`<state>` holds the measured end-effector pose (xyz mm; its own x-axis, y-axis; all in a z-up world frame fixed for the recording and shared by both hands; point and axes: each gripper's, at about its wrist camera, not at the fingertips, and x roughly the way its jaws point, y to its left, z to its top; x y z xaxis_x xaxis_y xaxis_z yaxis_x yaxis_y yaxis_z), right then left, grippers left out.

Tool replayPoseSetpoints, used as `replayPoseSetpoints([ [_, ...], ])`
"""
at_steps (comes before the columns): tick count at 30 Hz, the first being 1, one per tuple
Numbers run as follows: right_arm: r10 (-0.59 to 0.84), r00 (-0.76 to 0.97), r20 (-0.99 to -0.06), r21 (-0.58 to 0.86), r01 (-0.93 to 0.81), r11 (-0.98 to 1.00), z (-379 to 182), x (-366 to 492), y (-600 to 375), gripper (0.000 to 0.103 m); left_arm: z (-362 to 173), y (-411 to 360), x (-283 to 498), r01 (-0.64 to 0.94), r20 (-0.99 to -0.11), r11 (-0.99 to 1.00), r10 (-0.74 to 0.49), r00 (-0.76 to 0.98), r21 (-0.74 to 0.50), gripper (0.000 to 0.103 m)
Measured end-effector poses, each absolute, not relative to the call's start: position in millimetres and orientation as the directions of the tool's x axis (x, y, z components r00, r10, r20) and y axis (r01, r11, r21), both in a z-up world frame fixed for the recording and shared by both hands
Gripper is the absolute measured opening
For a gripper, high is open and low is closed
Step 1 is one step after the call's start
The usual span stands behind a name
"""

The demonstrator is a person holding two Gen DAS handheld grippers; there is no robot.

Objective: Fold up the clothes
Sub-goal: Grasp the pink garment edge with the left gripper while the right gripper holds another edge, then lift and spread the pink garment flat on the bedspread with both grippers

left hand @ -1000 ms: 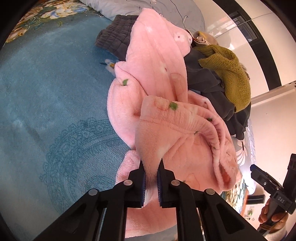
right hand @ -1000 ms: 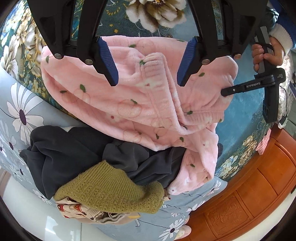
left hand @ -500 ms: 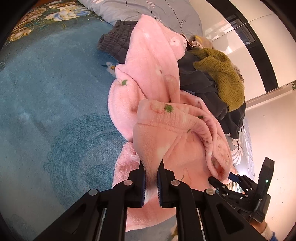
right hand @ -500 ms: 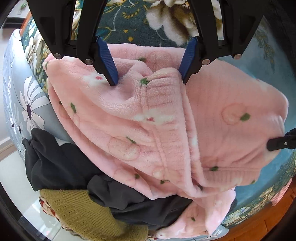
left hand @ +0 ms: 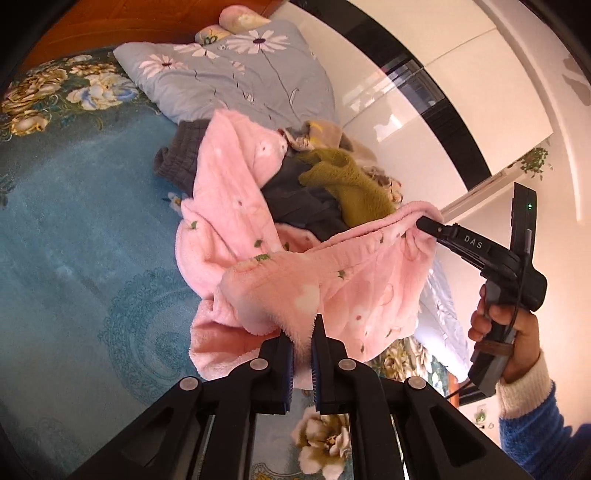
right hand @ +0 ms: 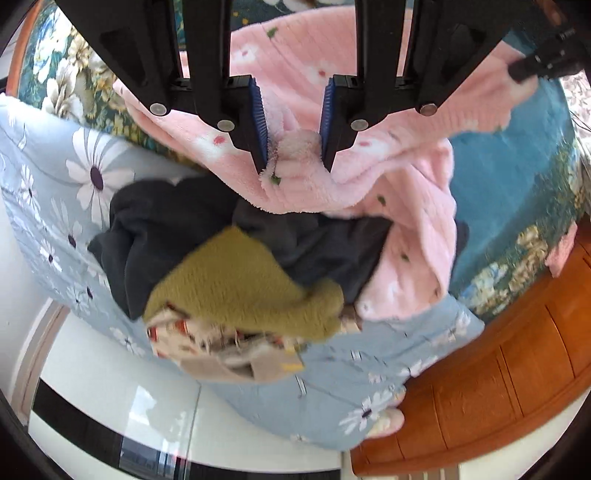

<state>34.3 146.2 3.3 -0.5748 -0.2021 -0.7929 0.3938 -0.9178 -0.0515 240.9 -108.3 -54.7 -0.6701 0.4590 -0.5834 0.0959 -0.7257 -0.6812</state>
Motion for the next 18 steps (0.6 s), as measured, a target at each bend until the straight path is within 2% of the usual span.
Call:
replayPoseSetpoints([
  [3,-0.297,-0.646,-0.703,-0.046,0.458,-0.888,55.3,26.0,103.6,0.027,-33.2,-152.4,252.1,0.147,-0.533,-0.701,0.372,-0.760,-0.698,0.008],
  [6,-0.414,-0.658,-0.629,-0.052,0.566,-0.823,89.9,14.5,38.0,0.027,-22.0,-209.3,266.1,0.245,-0.512,-0.677,0.225,-0.829,-0.694,0.008],
  [10,-0.541,-0.601,-0.588,-0.051,0.696,-0.717,105.2,2.2,-76.0,0.027,-21.5,-283.7,284.9,0.380,-0.514,-0.620,0.043,-0.857,-0.686,0.008],
  [15,-0.615,-0.485,-0.621,-0.077,0.820,-0.568,92.9,4.7,-228.4,0.027,-39.1,-366.0,306.8,0.540,-0.553,-0.514,-0.145,-0.820,-0.666,0.008],
  [18,-0.620,-0.436,-0.653,-0.089,0.857,-0.508,75.1,8.8,-303.0,0.027,-61.4,-407.3,310.7,0.618,-0.598,-0.453,-0.208,-0.774,-0.643,0.008],
])
